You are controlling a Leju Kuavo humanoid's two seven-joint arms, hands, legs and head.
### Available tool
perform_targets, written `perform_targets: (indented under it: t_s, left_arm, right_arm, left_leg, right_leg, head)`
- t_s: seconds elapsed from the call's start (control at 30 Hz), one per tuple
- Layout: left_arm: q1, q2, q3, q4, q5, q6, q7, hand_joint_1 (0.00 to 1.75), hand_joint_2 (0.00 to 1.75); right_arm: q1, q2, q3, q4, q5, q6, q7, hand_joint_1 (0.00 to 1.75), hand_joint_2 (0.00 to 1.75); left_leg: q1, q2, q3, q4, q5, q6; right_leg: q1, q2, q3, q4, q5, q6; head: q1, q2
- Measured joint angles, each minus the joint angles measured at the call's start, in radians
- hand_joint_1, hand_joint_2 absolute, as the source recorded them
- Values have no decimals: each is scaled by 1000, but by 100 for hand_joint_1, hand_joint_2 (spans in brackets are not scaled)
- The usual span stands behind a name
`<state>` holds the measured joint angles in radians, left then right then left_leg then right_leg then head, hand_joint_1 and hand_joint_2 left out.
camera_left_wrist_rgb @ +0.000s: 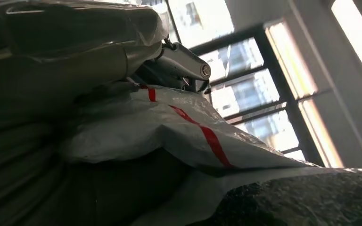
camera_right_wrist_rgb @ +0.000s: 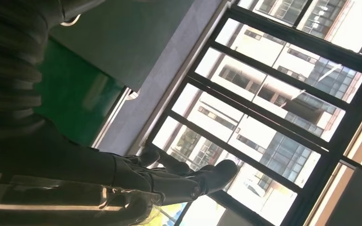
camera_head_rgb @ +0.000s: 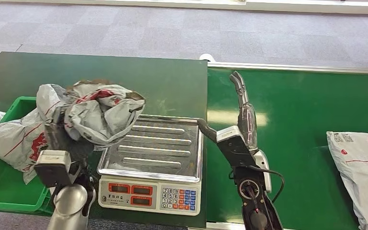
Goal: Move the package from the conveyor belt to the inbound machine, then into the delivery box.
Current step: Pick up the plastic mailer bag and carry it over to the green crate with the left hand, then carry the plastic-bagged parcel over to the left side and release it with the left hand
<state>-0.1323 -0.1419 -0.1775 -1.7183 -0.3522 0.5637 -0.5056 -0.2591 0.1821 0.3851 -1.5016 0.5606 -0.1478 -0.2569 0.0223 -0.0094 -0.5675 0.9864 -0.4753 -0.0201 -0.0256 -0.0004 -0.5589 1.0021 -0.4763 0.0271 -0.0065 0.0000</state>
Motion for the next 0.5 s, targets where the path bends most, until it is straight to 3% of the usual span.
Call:
perform_targets:
  t_s: [0.17, 0.37, 0.5]
  left_arm:
    - [62, 15, 124, -92, -93, 118, 100, 175, 175]
    - [99, 20, 365, -54, -323, 124, 291, 175, 175]
    - [107, 31, 469, 26, -450, 100, 397, 174, 175]
  right_arm:
    - [42, -12, -9, -3, 10, -23, 3, 0, 175]
    - [79, -19, -20, -16, 26, -25, 16, 0, 175]
    - [90, -19, -25, -22, 29, -25, 20, 0, 175]
  left_leg:
    - [0, 0, 0, 0, 0, 0]
    - [0, 4, 0, 0, 0, 0]
    - [0, 4, 0, 0, 0, 0]
  right_leg:
    - [0, 0, 0, 0, 0, 0]
    - [0, 1, -1, 0, 0, 0]
    - [0, 2, -1, 0, 0, 0]
  head:
    - [0, 0]
    - [0, 0]
    - [0, 0]
